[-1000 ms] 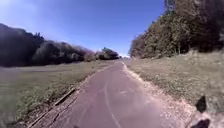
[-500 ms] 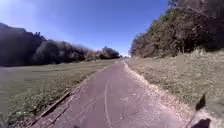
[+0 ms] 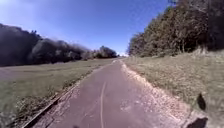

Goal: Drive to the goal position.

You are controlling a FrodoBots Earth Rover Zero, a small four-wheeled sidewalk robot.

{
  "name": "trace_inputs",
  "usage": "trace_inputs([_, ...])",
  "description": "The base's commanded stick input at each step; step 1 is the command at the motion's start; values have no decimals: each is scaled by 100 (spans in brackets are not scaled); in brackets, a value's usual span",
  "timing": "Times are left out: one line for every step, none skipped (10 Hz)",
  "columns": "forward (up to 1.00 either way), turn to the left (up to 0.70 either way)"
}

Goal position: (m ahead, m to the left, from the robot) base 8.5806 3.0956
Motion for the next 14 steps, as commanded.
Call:
trace_inputs([70, 0])
trace_inputs([70, 0])
trace_inputs([70, 0])
trace_inputs([70, 0])
trace_inputs([70, 16])
trace_inputs([70, 35])
trace_inputs([70, 35])
trace_inputs([70, 35])
trace_inputs([70, 35])
trace_inputs([70, 28])
trace_inputs([70, 0])
trace_inputs([70, 0])
trace_inputs([70, 0])
trace_inputs([70, 0])
